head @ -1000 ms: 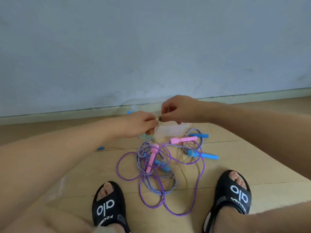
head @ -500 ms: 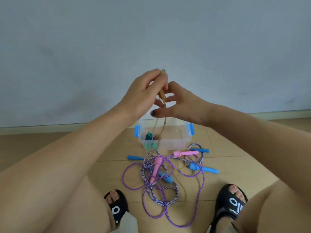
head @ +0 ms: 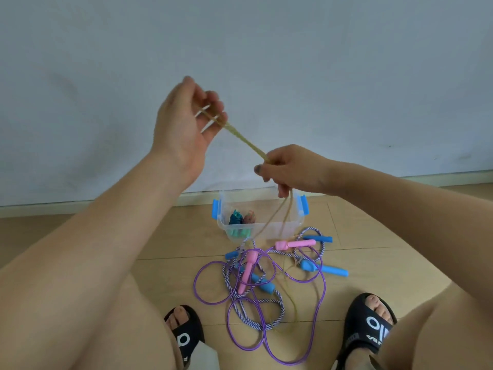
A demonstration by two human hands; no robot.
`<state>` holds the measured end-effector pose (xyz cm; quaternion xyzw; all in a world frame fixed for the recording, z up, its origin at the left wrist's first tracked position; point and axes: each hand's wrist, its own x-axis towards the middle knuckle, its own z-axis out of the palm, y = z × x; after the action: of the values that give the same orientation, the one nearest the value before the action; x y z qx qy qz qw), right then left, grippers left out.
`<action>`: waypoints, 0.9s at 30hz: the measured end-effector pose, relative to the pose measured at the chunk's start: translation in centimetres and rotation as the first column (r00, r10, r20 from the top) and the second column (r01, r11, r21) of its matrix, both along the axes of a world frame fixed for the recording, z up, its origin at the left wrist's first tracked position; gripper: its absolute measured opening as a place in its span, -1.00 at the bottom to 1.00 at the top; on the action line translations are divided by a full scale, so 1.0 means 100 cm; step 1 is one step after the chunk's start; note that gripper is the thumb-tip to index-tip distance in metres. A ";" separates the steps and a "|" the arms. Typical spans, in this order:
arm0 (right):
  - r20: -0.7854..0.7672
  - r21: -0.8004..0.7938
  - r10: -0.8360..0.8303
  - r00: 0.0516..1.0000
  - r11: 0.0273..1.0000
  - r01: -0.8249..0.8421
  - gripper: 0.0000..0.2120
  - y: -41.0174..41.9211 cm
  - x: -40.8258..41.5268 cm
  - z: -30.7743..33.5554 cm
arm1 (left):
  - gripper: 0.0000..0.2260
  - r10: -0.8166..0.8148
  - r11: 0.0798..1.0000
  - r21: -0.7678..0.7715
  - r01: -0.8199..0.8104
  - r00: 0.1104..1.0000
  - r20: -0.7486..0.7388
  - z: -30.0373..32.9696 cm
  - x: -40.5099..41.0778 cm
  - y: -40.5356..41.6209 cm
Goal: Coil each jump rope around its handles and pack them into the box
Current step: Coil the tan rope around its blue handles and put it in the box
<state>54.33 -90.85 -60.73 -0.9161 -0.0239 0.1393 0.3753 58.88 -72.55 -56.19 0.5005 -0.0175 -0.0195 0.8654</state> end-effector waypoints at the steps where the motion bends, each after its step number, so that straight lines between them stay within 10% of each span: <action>1: 0.023 -0.121 0.043 0.999 0.992 -0.040 -0.70 -0.004 0.001 -0.001 | -0.76 0.066 0.998 -0.020 -0.067 0.996 -0.055 -0.003 0.007 0.008; 7: 0.473 -0.175 0.090 0.877 0.985 -0.007 -0.65 0.000 0.008 0.002 | -0.78 0.277 0.871 0.462 -0.167 0.944 -0.181 -0.037 0.039 0.047; 11: 0.519 0.000 0.022 0.854 1.000 -0.026 -0.81 0.013 0.004 0.014 | -0.66 -0.017 0.321 0.873 0.368 0.923 -0.384 -0.064 0.035 0.057; 14: 0.417 0.104 -0.026 0.909 0.994 -0.019 -0.88 0.016 0.002 0.021 | -0.49 -0.150 0.012 0.914 0.406 0.904 -0.400 -0.068 0.027 0.048; 19: 0.268 0.193 -0.063 0.961 0.981 0.010 -0.78 0.021 0.006 0.021 | -0.67 -0.496 0.480 0.746 0.462 0.844 -0.203 -0.040 0.013 0.020; 27: 0.250 0.227 -0.084 0.964 0.974 0.026 -0.78 0.015 0.012 0.011 | -0.71 -0.458 0.553 0.761 0.338 0.887 -0.062 -0.027 -0.007 0.017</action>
<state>55.53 -89.36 -59.64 -0.8791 -0.0625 0.0047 0.4725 58.21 -70.84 -58.88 0.7960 -0.1830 -0.1845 0.5467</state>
